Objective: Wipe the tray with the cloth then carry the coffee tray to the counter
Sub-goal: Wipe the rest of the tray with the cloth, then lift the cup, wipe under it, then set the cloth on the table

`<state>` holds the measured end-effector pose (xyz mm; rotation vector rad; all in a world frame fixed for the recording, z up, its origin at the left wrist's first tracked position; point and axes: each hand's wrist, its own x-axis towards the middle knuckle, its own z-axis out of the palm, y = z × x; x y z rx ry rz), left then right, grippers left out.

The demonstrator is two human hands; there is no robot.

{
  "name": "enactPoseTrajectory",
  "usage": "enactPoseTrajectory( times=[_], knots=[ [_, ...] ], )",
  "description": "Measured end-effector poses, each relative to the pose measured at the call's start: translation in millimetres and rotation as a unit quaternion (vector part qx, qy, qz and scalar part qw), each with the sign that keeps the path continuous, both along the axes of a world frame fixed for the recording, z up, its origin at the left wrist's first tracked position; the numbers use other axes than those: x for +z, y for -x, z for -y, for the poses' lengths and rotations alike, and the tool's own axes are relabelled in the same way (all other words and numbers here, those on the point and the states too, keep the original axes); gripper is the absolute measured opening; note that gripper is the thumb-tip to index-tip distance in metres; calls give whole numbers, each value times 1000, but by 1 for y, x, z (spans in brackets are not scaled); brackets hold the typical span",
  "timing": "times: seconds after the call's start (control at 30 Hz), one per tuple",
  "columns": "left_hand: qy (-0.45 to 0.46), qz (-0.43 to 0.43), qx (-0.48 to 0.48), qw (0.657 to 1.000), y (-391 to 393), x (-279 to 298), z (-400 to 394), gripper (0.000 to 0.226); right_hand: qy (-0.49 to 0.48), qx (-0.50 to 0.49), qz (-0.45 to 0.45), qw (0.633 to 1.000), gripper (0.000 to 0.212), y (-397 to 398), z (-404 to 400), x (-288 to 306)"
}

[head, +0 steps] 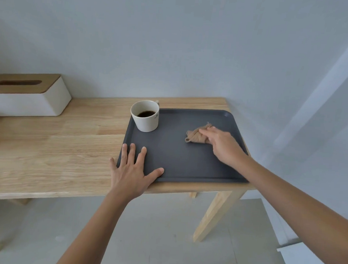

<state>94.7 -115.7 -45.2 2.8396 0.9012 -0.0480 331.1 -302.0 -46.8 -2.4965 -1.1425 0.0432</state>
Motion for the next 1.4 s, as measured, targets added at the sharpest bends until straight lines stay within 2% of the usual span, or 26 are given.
enactPoseTrajectory(
  times=[0.2, 0.33, 0.47, 0.57, 0.77, 0.93, 1.03, 1.1, 1.2, 1.27, 1.4],
  knots=[
    [1, -3, 2, 1000, -1, 0, 0, 91, -8, -108, -32, 994, 58, -45, -48, 9],
    [-6, -4, 7, 1000, -1, -1, -1, 91, -1, -36, -31, 999, 58, -18, -46, 8],
    [-13, 0, 12, 1000, -2, -4, 0, 91, -19, 86, -46, 995, 50, 30, -9, 6],
    [-10, 3, 16, 1000, -4, -5, 0, 92, -27, 132, -53, 989, 47, 47, 25, 7],
    [-2, -4, 9, 1000, -5, -3, 2, 92, 2, 152, -62, 986, 46, 54, 54, 15],
    [27, -15, 14, 999, -7, 1, 3, 94, -24, 132, -87, 987, 31, 43, 33, 43],
    [77, 48, 35, 995, -14, 15, 0, 95, -57, 101, -86, 990, 32, 35, 4, 55],
    [139, 159, 60, 976, -21, 30, -8, 91, -85, 87, -123, 985, 36, 34, -22, 62],
    [289, 299, 126, 901, -41, 45, -31, 90, -114, 48, -209, 970, 47, 34, -61, 67],
    [332, 328, 152, 871, -54, 47, -48, 92, -134, 22, -260, 956, 53, 35, -84, 65],
    [387, 335, 150, 846, -67, 42, -70, 95, -156, -15, -329, 931, 65, 36, -123, 55]
  ],
)
